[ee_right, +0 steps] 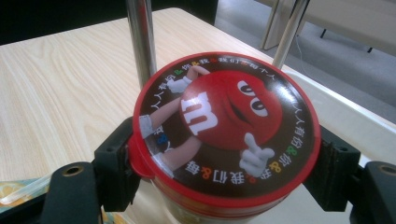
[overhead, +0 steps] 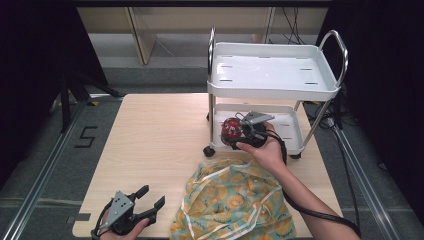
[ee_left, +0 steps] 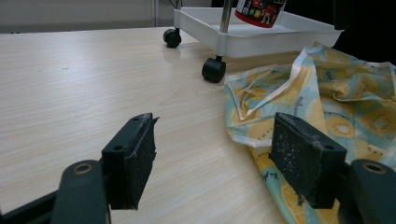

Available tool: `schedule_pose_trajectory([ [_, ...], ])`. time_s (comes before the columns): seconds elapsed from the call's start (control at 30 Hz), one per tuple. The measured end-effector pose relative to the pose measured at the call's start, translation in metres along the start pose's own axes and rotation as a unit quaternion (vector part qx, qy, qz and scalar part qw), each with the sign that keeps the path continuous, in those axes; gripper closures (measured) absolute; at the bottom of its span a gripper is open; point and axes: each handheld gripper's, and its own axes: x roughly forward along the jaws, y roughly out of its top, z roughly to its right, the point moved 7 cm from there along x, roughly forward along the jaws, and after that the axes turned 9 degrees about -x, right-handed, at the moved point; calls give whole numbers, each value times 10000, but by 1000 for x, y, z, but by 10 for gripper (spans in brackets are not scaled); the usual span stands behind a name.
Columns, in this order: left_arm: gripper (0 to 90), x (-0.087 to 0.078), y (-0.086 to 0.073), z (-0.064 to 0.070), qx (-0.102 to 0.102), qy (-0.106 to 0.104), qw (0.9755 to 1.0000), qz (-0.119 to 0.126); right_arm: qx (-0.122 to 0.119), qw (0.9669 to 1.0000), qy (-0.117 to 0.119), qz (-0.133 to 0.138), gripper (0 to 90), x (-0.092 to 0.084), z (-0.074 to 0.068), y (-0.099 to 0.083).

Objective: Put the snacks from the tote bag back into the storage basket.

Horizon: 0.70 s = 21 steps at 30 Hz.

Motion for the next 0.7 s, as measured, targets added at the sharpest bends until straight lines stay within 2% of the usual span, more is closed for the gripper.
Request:
schedule_pose_trajectory([
  [0.03,300,0,0,0,0,8,10000,-3,7,10000,-33,-31,262,1,0,0],
  [0.1,300,0,0,0,-1,10,10000,-2,17,10000,57,-1,262,2,-1,0],
  [0.13,300,0,0,0,-1,-1,10000,1,20,10000,48,-14,262,3,-1,0],
  [0.17,300,0,0,0,-3,7,10000,4,10,9999,-74,-69,262,3,1,-1],
  [0.4,300,0,0,0,-7,-5,10000,2,165,9997,-87,-163,262,5,-1,-3],
  [0.43,300,0,0,0,-11,-6,10000,3,-61,10000,-38,-66,262,7,2,-1],
  [0.5,300,0,0,0,0,-8,10000,-6,-58,9999,-62,-72,262,6,2,-1],
  [0.53,300,0,0,0,-5,-6,10000,-2,42,10000,22,-59,262,7,1,-2],
  [0.63,300,0,0,0,-11,8,10000,-2,46,10000,24,-68,262,9,1,-2],
  [0.7,300,1,0,1,-37,-50,10000,45,44,9999,-81,-110,262,9,3,-2],
])
